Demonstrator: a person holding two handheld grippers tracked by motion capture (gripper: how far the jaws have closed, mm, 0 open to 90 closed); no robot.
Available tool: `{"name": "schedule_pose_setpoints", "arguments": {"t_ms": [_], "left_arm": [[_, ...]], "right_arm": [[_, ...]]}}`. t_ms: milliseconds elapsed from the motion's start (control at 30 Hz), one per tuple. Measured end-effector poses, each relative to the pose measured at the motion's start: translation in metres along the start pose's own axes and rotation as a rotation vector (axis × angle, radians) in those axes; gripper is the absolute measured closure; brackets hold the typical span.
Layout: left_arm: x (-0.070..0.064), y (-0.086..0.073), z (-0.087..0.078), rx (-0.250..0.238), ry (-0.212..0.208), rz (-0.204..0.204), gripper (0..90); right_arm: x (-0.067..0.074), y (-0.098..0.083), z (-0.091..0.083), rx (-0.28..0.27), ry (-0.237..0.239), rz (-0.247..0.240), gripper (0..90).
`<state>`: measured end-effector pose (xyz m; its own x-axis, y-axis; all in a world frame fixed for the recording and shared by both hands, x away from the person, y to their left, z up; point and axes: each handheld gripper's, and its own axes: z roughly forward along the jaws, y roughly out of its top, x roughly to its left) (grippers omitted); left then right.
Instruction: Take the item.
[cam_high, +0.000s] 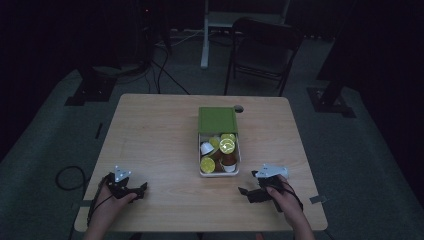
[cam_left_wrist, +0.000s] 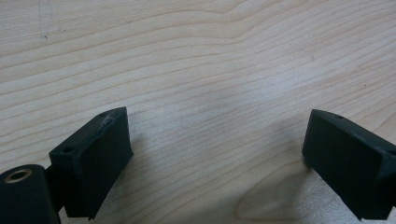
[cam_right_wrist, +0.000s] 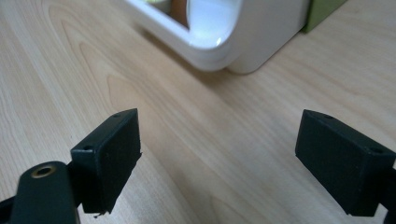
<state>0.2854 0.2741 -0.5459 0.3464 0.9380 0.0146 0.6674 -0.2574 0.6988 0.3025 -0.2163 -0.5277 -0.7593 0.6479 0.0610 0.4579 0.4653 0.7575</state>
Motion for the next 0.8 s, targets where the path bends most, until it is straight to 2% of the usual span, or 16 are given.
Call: {"name": "schedule_pose_setpoints", "arguments": {"t_ms": [167,400,800], "left_arm": [[0.000,0.000,0.000,0.000,0.000,0.000,8.6],[0.000,0.000,0.000,0.000,0.000,0.000,8.6],[0.000,-0.001,-0.001,0.001,0.004,-0.006,8.6]], "right_arm": [[0.000,-0.006,0.007,0.037,-0.002,-0.036,13.8],[-0.001,-0.013,0.013,0.087,-0.010,-0.052,13.5],[0.000,-0.017,0.015,0.057,-0.017,-0.063,11.7]]}}
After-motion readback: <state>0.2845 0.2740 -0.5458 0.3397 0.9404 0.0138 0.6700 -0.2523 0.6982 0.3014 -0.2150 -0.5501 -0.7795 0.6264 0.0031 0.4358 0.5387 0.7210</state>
